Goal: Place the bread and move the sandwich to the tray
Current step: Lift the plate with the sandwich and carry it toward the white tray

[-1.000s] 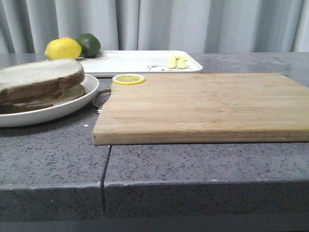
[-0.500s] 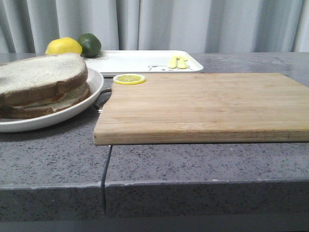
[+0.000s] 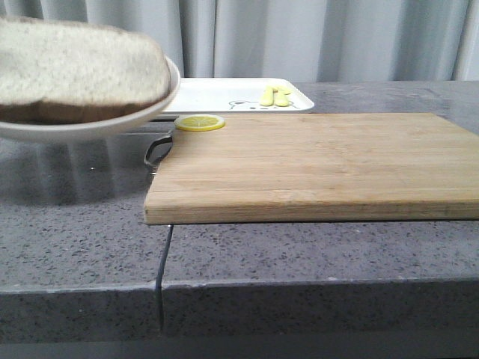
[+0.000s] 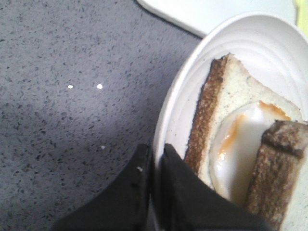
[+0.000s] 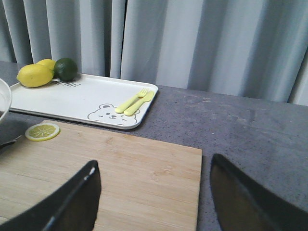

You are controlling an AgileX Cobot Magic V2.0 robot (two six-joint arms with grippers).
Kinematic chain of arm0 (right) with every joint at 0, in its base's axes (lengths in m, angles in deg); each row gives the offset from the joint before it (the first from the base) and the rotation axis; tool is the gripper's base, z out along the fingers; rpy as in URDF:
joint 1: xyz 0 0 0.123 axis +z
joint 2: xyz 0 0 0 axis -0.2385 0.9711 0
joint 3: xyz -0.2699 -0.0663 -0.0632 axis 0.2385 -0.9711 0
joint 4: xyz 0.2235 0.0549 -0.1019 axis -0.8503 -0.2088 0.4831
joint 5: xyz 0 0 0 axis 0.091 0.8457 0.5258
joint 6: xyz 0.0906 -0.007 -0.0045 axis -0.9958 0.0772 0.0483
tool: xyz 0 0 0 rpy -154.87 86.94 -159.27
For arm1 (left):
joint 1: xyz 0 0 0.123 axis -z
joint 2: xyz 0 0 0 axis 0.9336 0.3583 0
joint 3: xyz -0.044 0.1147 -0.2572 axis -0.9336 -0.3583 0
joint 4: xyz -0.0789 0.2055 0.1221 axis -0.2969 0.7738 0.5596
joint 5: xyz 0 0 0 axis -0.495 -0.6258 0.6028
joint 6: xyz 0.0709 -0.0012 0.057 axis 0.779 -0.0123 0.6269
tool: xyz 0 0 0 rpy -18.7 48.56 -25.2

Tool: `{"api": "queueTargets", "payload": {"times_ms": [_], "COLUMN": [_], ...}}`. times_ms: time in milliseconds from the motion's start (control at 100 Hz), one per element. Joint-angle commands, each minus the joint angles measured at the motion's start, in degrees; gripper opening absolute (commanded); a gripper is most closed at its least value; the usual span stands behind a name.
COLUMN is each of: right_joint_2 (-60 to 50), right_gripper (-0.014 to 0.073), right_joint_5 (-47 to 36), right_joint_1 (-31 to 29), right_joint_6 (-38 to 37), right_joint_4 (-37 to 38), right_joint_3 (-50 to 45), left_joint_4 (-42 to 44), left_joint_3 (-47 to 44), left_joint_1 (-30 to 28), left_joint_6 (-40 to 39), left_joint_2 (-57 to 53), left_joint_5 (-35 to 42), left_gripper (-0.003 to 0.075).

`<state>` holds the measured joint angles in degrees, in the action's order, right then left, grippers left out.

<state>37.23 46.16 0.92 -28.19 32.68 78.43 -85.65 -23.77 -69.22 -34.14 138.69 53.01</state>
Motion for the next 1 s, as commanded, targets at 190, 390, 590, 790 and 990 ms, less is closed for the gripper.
{"api": "queueTargets", "payload": {"times_ms": [190,390,590,790,990], "right_joint_2": [0.3,0.3,0.3,0.3,0.3], "right_gripper": [0.0489,0.0489,0.0489,0.0489,0.0489], "right_joint_5": [-6.3,-8.4,-8.5,-8.5,-8.5], "right_joint_1": [-0.4,-0.4,-0.4,-0.4,-0.4], "right_joint_6": [0.1,0.1,0.1,0.1,0.1], "right_joint_4": [0.4,0.4,0.4,0.4,0.4], "right_joint_3": [1.4,1.4,1.4,1.4,1.4], "left_joint_4": [-10.9,-13.5,-20.4,-21.3,-21.1], "left_joint_3": [5.5,12.7,21.8,32.8,44.0], "left_joint_1": [-2.9,-2.9,-2.0,1.7,3.2], "left_joint_6": [-0.4,-0.4,-0.4,-0.4,-0.4], "left_joint_2": [-1.1,3.7,13.3,23.2,32.8], "left_joint_5": [4.1,1.8,-3.4,-5.6,-9.8], "left_gripper": [-0.0019,-0.0019,-0.0019,-0.0019,-0.0019]}}
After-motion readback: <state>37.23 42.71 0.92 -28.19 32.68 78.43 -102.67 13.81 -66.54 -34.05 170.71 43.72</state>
